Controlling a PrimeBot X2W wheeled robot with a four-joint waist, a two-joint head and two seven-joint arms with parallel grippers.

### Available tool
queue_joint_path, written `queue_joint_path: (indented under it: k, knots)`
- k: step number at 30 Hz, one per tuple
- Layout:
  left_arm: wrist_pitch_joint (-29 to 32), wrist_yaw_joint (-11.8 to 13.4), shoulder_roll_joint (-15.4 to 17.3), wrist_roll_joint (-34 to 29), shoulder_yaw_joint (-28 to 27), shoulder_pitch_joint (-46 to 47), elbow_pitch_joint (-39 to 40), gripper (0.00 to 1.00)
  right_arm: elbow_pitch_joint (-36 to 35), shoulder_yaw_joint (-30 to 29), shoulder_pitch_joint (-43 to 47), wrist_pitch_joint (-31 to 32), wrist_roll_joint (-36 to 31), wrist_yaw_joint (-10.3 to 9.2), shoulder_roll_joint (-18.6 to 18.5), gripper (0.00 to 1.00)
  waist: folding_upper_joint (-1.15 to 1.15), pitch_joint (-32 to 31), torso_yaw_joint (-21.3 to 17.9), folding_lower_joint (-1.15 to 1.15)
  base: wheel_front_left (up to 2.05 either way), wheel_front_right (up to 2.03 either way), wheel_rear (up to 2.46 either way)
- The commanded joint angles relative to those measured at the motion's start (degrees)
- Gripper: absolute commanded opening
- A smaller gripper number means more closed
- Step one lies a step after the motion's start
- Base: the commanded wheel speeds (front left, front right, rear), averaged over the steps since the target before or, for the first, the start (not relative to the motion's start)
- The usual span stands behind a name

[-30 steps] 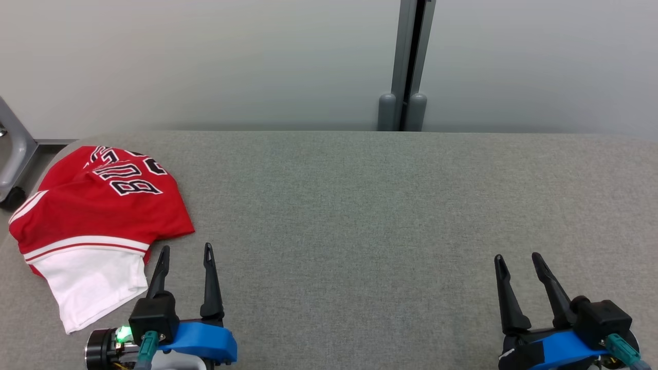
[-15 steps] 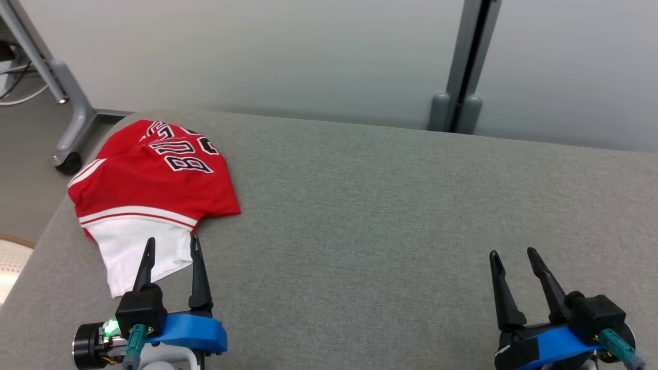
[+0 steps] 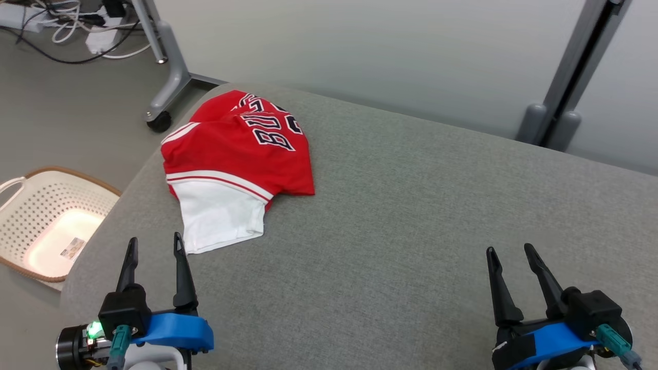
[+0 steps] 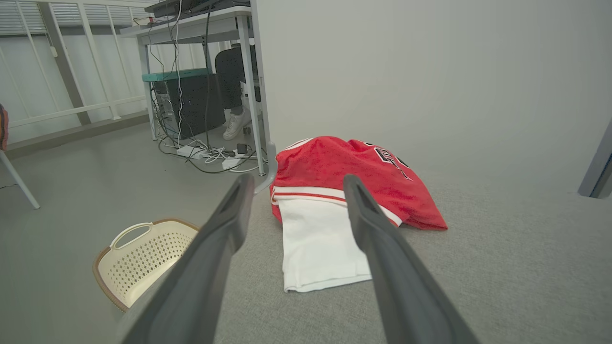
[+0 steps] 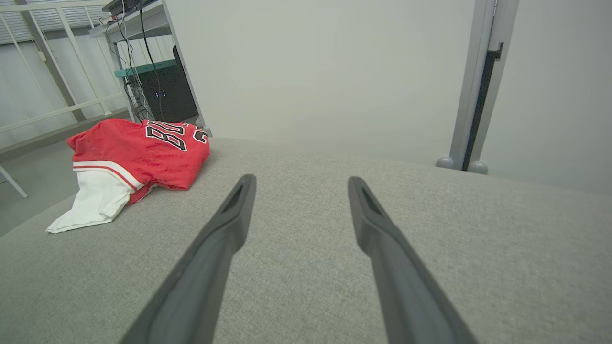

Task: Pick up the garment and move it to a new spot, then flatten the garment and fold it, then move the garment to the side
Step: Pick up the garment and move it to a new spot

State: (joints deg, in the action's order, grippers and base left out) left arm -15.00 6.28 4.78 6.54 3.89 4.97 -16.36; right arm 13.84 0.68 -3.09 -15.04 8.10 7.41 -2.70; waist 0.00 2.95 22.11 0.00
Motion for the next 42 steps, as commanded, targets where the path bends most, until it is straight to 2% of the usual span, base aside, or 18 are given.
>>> queue_joint_path:
  k: [1, 7, 16, 22, 30, 36, 42]
  knots:
    - [-0.3, 0.2, 0.2, 0.2, -0.4, -0.1, 0.3, 1.00, 0.2, 0.1, -0.2, -0.2, -0.1, 0.15, -0.3, 1.00, 0.00, 1.1, 2.4, 0.00, 0.00, 0.00, 0.00]
    - [-0.3, 0.3, 0.6, 0.4, -0.9, -0.8, 0.8, 1.00, 0.4, 0.5, -0.3, -0.2, 0.0, 0.14, -0.3, 1.00, 0.00, 1.2, 5.4, 0.00, 0.00, 0.00, 0.00]
    - [-0.3, 0.3, 1.0, 1.0, -2.1, -0.5, 1.0, 1.00, 0.7, 1.2, -0.4, -0.2, -0.1, 0.14, -0.3, 1.00, 0.00, 1.1, 5.5, 0.00, 0.00, 0.00, 0.00]
    - [-0.3, -1.0, 2.6, 1.9, -3.2, 4.0, 0.8, 1.00, 0.2, 0.8, -1.1, -0.2, -1.5, 0.14, -0.3, 1.00, 0.00, 2.4, 3.3, 0.00, 0.00, 0.00, 0.00]
    - [0.3, -3.4, 7.9, 4.6, -6.8, 17.8, -2.6, 1.00, -2.4, -0.4, -3.0, -0.2, -5.4, 0.14, -0.3, 1.00, 0.00, 8.1, -1.7, 0.00, 0.00, 0.00, 0.00]
    - [2.8, -5.2, 11.3, 6.8, -8.4, 27.5, -7.3, 1.00, -6.2, -1.7, -5.0, 0.6, -8.5, 0.14, -0.3, 1.00, 0.00, 14.6, -5.7, 0.00, 0.00, 0.00, 0.00]
    - [6.5, -7.3, 12.6, 8.2, -7.5, 34.6, -15.4, 1.00, -10.8, -2.4, -6.0, 1.9, -9.9, 0.14, -0.3, 1.00, 0.00, 19.3, -8.1, 0.00, 0.00, 0.00, 0.00]
